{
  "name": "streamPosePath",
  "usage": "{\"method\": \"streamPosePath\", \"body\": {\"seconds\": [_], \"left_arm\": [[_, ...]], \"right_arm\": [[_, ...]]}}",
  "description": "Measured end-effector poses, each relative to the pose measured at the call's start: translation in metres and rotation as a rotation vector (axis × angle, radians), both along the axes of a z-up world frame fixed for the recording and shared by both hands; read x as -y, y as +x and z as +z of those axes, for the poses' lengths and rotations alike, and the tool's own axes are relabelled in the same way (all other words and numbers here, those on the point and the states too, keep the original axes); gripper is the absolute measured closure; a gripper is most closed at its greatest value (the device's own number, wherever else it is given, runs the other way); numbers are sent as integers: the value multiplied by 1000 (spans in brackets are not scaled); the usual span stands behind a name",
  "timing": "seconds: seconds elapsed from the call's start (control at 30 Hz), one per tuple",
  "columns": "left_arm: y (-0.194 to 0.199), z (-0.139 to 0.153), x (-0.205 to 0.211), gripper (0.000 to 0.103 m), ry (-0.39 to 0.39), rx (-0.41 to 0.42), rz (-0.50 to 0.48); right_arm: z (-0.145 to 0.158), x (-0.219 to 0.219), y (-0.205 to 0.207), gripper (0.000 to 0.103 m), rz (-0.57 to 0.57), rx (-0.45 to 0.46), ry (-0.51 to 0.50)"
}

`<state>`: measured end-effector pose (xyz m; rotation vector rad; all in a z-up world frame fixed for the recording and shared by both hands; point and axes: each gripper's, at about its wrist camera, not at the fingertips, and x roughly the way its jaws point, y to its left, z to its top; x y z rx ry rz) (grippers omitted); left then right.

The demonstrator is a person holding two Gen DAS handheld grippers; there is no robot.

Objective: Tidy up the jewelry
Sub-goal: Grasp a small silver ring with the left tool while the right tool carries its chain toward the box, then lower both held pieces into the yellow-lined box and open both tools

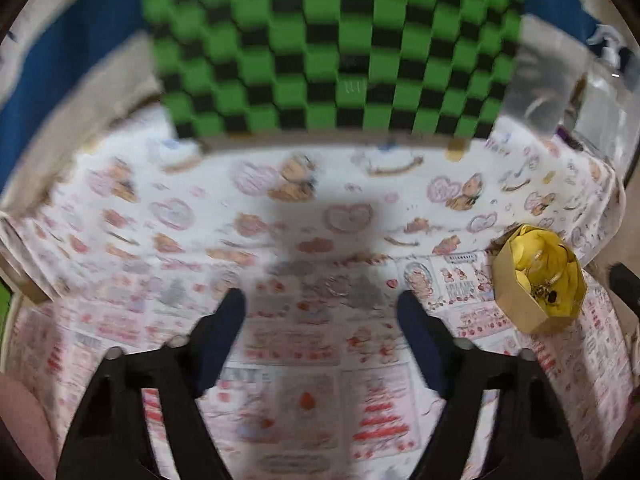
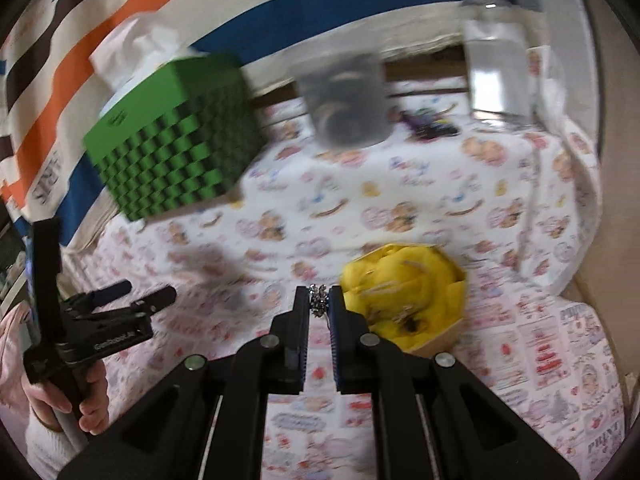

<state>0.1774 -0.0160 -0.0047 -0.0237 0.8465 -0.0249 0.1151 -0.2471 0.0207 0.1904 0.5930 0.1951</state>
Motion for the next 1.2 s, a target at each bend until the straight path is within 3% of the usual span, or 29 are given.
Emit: {"method": "streamPosePath", "body": {"seconds": [0.1, 0.23, 0.3, 0.47, 0.63, 0.7, 0.87, 1.0, 1.1, 1.2], "left_arm": [[23, -16, 8, 46, -21, -87, 7], [38, -29, 17, 53, -3, -99, 22], [44, -35, 19, 63, -1, -112, 26], [57, -51, 21, 69, 2, -151, 61], [61, -51, 24, 76, 18, -131, 78], [66, -50, 24, 82, 8, -132, 80], [65, -46, 16, 82, -46, -133, 66], [44, -32, 11, 82, -39, -102, 49], [16, -12, 12, 82, 1, -30, 50], [-9, 13, 16, 82, -15, 57, 37]], "right_arm": [[2, 11, 2, 94, -46, 9, 7], [4, 23, 2, 94, -65, 10, 23], [4, 25, 3, 94, -76, 11, 20], [2, 30, 6, 94, -96, 1, 26], [2, 33, 5, 94, -104, 2, 30], [1, 32, 6, 94, -103, -1, 29], [-1, 32, 7, 94, -107, -6, 27], [0, 32, 7, 94, -108, -5, 27], [2, 32, 4, 94, -102, 4, 29], [5, 32, 0, 94, -93, 18, 38]]}}
